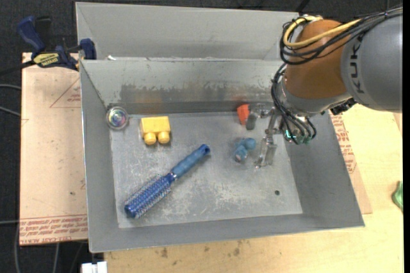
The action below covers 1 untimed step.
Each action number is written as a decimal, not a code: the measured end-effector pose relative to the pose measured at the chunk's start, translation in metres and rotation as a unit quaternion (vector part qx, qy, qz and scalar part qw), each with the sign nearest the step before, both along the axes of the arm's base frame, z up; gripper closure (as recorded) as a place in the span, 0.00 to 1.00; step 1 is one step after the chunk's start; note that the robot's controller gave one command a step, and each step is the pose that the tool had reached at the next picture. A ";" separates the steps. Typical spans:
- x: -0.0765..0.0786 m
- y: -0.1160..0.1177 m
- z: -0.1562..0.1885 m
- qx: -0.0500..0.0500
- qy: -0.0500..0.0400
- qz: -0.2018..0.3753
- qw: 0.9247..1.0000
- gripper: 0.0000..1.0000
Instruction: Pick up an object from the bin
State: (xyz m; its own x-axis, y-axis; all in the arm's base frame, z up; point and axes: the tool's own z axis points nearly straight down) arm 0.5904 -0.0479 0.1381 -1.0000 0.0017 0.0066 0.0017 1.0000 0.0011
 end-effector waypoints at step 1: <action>0.009 0.002 -0.073 0.000 -0.001 0.003 1.000 0.00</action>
Offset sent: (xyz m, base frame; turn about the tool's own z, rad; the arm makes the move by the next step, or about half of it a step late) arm 0.0101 0.0013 -0.0681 -0.0063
